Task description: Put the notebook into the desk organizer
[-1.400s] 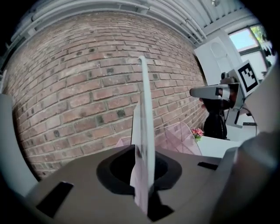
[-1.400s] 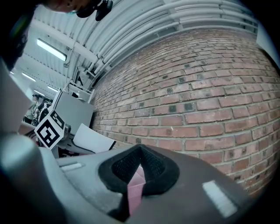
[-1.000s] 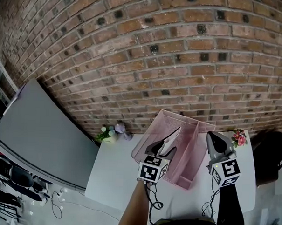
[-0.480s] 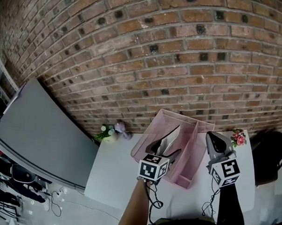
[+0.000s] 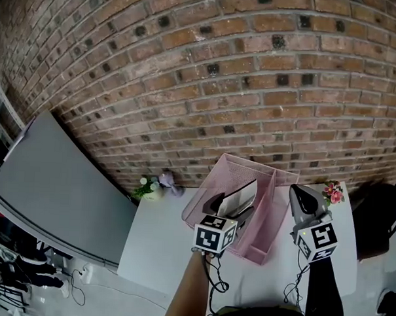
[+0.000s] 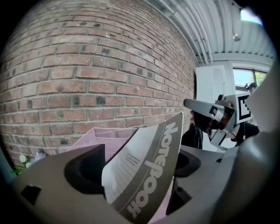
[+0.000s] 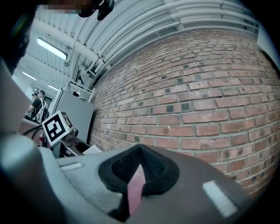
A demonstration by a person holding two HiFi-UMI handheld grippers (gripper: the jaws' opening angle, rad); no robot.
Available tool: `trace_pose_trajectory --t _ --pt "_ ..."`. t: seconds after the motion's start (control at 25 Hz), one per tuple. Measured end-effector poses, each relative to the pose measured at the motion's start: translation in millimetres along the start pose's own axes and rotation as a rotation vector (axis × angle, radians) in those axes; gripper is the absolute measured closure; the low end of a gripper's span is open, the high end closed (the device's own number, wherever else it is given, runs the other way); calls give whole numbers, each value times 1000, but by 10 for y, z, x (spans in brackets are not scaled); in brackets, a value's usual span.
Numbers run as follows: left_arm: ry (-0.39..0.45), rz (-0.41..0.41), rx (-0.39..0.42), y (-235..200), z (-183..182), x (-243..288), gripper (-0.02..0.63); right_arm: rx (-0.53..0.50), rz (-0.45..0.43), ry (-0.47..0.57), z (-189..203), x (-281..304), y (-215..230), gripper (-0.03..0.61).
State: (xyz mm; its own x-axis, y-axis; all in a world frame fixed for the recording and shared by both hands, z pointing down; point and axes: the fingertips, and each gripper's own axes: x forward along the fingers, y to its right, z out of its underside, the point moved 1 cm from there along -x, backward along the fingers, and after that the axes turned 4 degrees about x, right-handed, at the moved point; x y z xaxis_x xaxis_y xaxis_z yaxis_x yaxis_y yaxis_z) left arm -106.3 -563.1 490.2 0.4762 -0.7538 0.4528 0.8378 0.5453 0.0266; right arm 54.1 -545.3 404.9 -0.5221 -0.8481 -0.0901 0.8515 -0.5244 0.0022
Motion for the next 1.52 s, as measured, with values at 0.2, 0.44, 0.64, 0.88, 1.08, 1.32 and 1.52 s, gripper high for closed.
trace_pose_trajectory --t 0.2,0.44,0.64,0.88,1.08,1.32,1.52 --pt "19 -92 26 -219 -214 56 199 -14 -6 -3 -22 -11 -4 580" --pt "-9 -69 39 -134 -324 303 199 -10 -3 -1 -56 -20 17 580" --pt "-52 10 38 89 -259 458 199 -22 4 -8 -57 -67 94 580" --pt "-57 23 21 173 -235 501 199 -11 21 -11 -40 -139 211 580" --pt "-53 14 23 184 -241 459 201 -3 16 -9 -29 -153 189 578" --pt "-57 3 24 188 -216 400 199 -8 9 3 -88 -180 149 580" --pt "-53 -7 25 191 -200 316 201 4 15 0 -56 -211 110 580"
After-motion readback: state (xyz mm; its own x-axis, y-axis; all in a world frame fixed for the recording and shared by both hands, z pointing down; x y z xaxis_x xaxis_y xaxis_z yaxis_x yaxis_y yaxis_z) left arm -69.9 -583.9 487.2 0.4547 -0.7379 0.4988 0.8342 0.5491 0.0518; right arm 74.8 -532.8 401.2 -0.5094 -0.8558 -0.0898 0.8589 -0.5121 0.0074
